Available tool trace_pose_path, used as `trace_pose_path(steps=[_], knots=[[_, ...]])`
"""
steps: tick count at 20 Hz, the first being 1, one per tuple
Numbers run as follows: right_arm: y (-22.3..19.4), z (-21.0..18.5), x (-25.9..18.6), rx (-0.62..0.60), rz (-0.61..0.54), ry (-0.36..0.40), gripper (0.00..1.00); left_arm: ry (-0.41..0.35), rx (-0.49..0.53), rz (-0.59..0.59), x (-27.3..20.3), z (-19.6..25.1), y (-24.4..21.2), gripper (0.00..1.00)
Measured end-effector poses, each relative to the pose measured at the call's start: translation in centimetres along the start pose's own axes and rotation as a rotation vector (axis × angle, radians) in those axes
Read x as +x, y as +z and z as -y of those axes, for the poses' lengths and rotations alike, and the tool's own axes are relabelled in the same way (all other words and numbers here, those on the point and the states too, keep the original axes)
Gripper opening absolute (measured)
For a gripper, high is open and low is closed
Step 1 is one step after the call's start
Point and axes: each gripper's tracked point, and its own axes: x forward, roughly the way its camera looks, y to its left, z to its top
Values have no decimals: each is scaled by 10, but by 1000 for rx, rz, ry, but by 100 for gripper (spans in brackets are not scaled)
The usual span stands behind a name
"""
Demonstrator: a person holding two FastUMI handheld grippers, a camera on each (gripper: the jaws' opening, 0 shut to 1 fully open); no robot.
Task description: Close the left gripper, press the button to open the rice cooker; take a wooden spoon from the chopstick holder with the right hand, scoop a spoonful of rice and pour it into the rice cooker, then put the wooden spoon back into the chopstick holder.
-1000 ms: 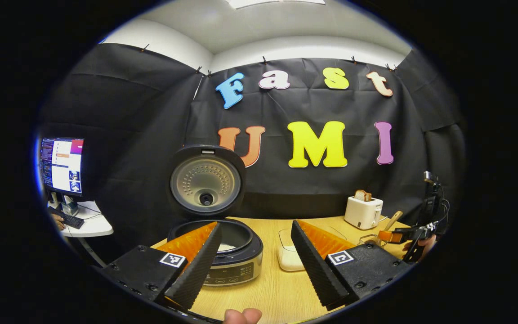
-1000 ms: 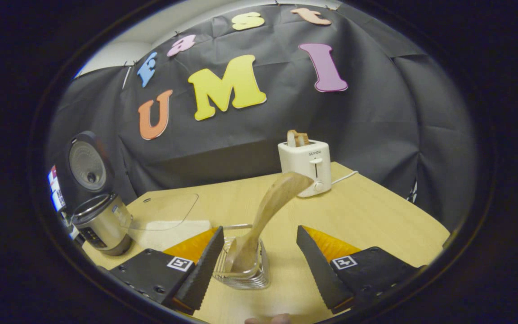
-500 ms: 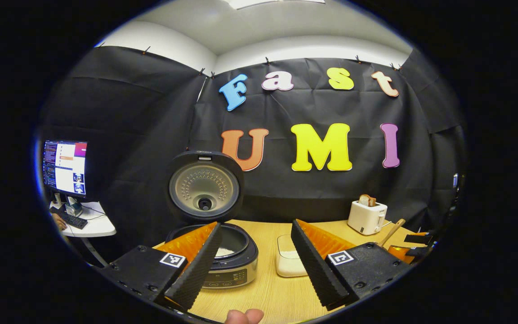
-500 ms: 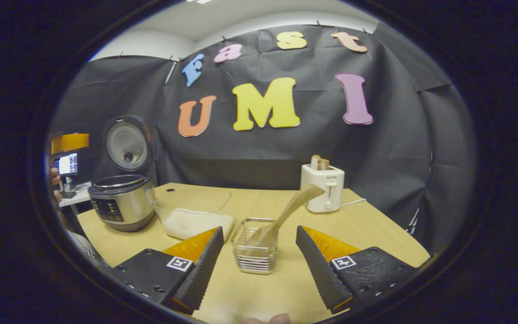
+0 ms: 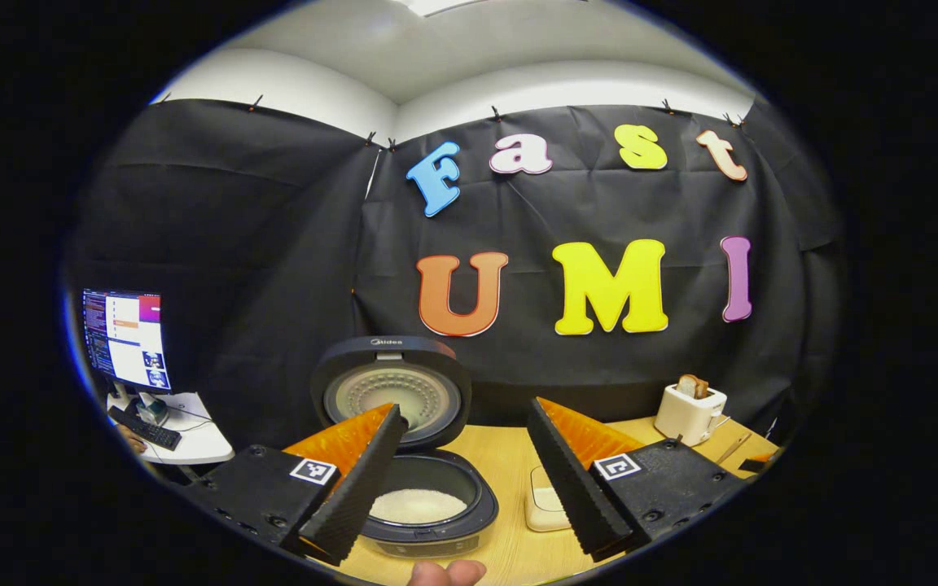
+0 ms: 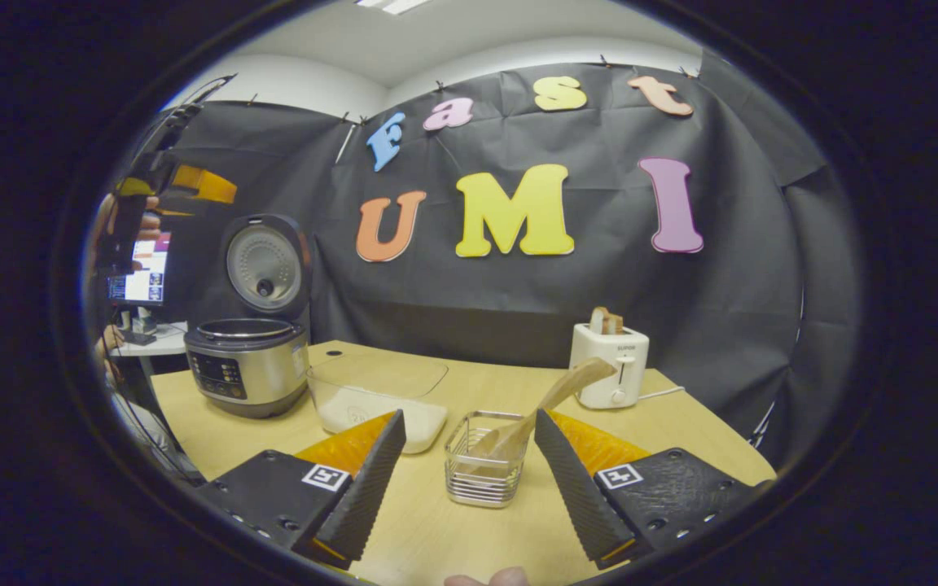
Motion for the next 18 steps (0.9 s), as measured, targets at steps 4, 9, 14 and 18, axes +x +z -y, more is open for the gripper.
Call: trace_pose_path(steps=[4, 9, 14, 18], knots=[[-1, -6, 3, 8, 3, 28, 94, 42, 18, -32, 32, -24, 30, 99], [1, -2, 6, 39, 19, 29, 94, 81, 47, -89, 76, -47, 52, 98], [-10, -4, 5, 46, 0, 44, 95, 104, -8, -177, 120, -69, 55, 99], [-8, 1, 8, 61, 4, 32, 95, 147, -1, -262, 147, -89, 40, 98]])
